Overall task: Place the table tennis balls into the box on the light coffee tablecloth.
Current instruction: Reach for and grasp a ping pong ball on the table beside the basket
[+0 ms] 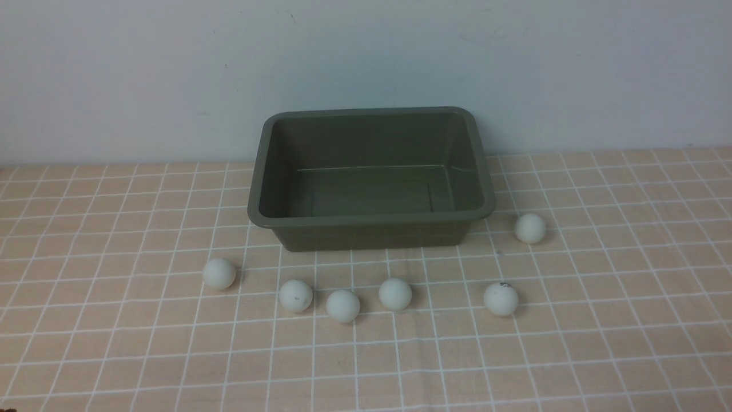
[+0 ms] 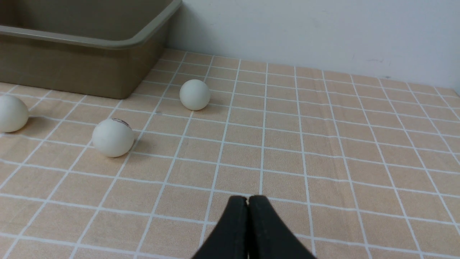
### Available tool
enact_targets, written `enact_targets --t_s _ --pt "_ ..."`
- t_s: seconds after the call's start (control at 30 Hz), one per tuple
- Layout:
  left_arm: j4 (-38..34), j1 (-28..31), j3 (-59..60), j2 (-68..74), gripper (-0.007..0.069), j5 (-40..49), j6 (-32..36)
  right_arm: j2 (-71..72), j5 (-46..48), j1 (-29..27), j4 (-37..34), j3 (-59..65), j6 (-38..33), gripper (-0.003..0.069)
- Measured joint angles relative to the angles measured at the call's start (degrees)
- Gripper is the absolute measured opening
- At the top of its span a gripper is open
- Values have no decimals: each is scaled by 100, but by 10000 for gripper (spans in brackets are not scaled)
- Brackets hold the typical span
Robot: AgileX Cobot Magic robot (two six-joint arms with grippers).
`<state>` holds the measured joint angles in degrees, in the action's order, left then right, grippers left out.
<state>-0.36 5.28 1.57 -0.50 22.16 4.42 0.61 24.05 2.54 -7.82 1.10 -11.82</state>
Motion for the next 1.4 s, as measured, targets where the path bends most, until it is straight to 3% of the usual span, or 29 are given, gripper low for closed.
enact_targets --t_s 0.57,0.83,1.07,1.4 --pt "0 0 0 0 -69 0 0 0 -203 0 -58 25 56 -18" --pt "0 0 0 0 -69 0 0 0 -728 0 -826 -783 151 -18" --pt "0 0 0 0 -69 0 0 0 516 0 -1412 -2255 151 -18" --pt "0 0 0 0 -69 0 0 1 827 0 -1887 -2338 155 -18"
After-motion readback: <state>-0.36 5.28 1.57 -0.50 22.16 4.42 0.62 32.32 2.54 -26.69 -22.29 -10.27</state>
